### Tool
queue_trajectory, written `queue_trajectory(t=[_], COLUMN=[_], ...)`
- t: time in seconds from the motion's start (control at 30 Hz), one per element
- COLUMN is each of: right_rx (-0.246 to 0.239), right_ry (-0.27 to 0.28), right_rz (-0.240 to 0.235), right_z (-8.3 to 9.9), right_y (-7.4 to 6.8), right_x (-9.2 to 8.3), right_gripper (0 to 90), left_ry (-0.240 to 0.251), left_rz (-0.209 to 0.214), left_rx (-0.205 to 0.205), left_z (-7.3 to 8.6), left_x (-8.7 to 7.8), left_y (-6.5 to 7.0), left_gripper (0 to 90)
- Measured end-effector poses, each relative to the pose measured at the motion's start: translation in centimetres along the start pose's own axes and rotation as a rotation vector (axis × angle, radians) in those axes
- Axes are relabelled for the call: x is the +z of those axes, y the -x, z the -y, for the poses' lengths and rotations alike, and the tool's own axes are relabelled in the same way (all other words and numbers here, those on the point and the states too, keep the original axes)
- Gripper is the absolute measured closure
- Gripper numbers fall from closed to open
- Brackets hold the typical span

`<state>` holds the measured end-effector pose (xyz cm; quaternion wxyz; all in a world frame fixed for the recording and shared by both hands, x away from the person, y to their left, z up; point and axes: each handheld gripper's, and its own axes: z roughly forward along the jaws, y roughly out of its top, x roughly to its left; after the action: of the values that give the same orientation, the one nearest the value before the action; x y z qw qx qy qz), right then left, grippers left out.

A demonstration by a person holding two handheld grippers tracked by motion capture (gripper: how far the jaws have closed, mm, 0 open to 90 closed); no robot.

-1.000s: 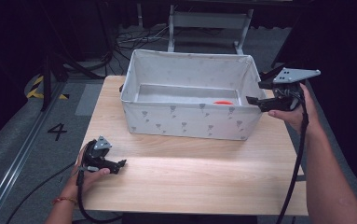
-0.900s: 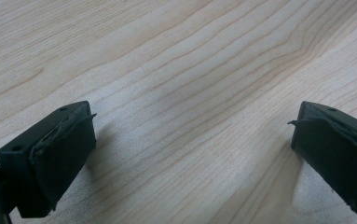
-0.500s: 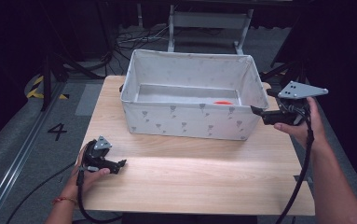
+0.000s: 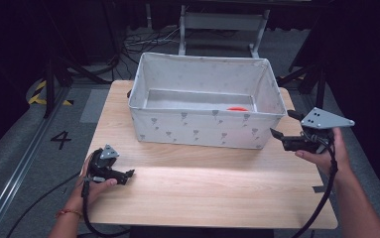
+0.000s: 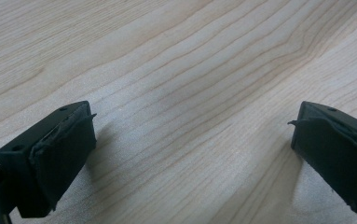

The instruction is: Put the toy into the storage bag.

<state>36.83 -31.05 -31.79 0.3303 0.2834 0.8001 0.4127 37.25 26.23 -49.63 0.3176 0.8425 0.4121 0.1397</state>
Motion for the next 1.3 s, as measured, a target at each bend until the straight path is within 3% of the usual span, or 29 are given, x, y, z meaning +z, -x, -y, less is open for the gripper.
queue_trajectory(t=[0.57, 1.03, 1.3], right_rx=[0.016, 0.070, 0.101], right_ry=[-0.055, -0.142, -0.208], right_rz=[0.012, -0.007, 0.011], right_z=[4.1, 8.7, 11.5], right_y=[-1.4, -2.1, -2.0], right_x=[-0.4, 0.8, 1.5], right_gripper=[22.5, 22.7, 22.6], left_ry=[-0.003, -0.002, -0.002], left_rz=[-0.004, -0.003, -0.002], left_rx=[0.002, -0.001, -0.001], left_z=[0.0, 0.0, 0.0], left_x=[0.0, 0.0, 0.0], left_y=[0.0, 0.0, 0.0], left_gripper=[0.1, 0.1, 0.1])
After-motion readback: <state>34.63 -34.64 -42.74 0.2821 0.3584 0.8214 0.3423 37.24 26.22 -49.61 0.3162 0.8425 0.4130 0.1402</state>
